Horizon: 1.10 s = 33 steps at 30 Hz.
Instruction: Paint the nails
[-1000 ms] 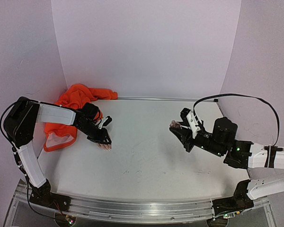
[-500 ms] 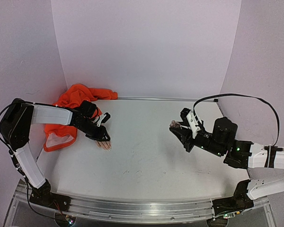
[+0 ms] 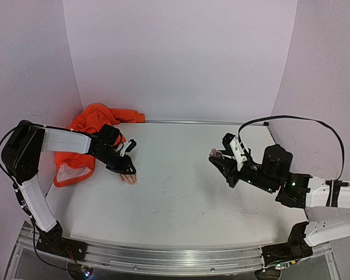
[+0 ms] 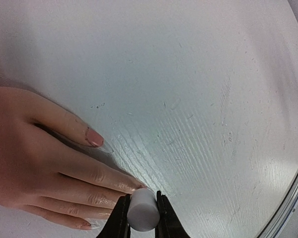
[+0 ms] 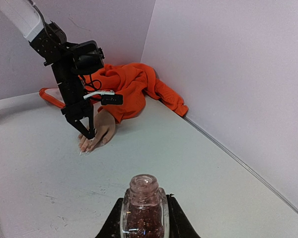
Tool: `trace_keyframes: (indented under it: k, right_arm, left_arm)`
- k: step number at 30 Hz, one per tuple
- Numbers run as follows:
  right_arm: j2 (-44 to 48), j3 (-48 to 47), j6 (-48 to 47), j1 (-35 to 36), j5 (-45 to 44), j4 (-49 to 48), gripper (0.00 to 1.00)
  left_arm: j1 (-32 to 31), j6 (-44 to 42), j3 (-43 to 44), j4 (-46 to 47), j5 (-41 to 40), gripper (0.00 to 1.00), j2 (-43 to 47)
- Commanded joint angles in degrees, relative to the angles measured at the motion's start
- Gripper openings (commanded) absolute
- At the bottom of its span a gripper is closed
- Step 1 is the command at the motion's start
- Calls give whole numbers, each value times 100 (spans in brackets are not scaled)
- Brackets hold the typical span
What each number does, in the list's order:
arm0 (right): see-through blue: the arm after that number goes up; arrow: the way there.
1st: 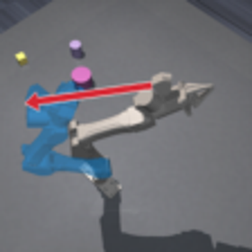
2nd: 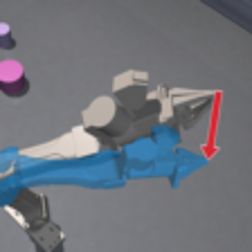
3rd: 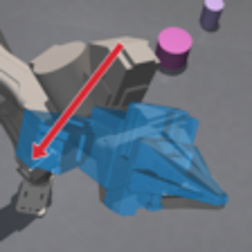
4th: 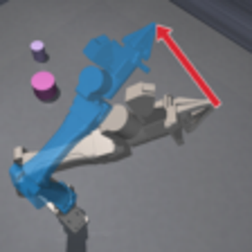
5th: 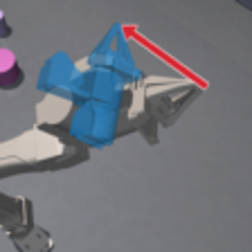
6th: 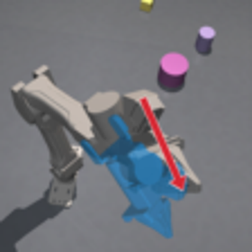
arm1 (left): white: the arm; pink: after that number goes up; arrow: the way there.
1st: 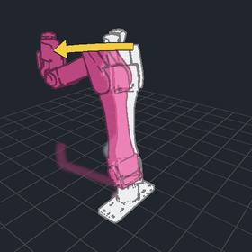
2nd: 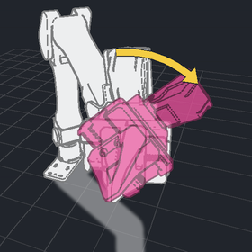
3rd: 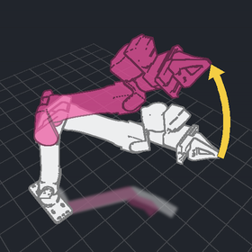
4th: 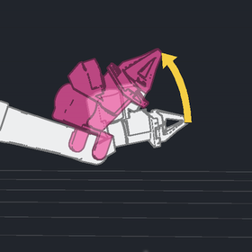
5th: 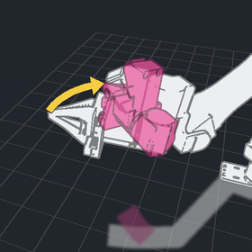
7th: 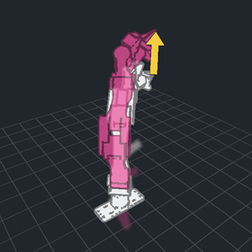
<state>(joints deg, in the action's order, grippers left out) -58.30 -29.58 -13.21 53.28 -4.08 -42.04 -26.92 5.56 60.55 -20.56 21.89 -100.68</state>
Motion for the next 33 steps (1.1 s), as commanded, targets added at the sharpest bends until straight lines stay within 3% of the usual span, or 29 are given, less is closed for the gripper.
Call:
trace_keyframes:
  k: [1, 33]
  right_arm:
    - [23, -17, 42, -23, -5, -476, 0]
    - [21, -8, 54, -37, 3, -489, 0]
  left_arm:
    - [55, -73, 318, 96, -40, 0, -78]
    - [58, -108, 309, 8, 133, 0, -179]
